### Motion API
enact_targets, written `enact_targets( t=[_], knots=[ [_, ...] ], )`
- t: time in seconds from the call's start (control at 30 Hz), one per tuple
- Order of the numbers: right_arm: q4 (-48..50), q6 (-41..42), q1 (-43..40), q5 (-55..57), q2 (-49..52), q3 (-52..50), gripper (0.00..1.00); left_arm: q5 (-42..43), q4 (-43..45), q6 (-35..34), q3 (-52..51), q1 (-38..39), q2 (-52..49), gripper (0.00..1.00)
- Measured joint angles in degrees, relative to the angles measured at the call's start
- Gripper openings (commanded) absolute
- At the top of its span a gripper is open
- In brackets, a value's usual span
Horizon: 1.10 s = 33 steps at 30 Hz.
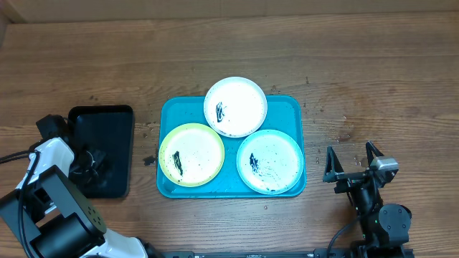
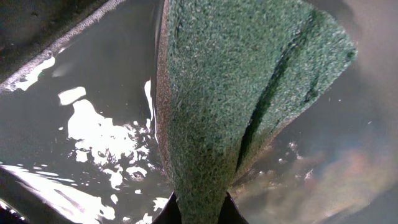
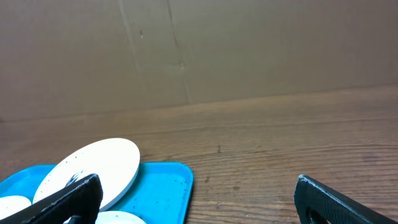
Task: Clean dirty plates on tray and stack at the side
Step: 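Move the left gripper down into the black water tray to the green sponge, then grasp the green sponge with the left gripper in the water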
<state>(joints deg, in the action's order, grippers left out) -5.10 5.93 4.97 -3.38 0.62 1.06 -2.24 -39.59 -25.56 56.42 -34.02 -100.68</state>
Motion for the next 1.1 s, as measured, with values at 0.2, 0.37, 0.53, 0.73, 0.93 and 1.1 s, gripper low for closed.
enact_targets(
  t=[0.2,0.37,0.53,0.73,0.93,1.1],
  knots=[
    [0.0,0.0,0.0,0.0,0.0,0.0,1.00,-0.2,2.3,0.1,0.0,0.0,-0.2,0.93],
    [0.0,0.0,0.0,0.0,0.0,0.0,1.00,-0.6,5.4,0.0,0.0,0.0,-0.2,1.00],
    [0.0,0.0,0.0,0.0,0.0,0.0,1.00,-2.5,7.5,0.2,0.0,0.0,-0.4,0.67],
    [0.0,0.0,0.0,0.0,0.0,0.0,1.00,-3.2,7.4,0.2,0.0,0.0,-0.5,0.04],
    [0.0,0.0,0.0,0.0,0.0,0.0,1.00,-3.2,7.0,0.2,0.0,0.0,-0.5,0.04],
    [0.0,0.0,0.0,0.0,0.0,0.0,1.00,-2.3,6.1,0.4,0.0,0.0,-0.5,1.00]
  ],
)
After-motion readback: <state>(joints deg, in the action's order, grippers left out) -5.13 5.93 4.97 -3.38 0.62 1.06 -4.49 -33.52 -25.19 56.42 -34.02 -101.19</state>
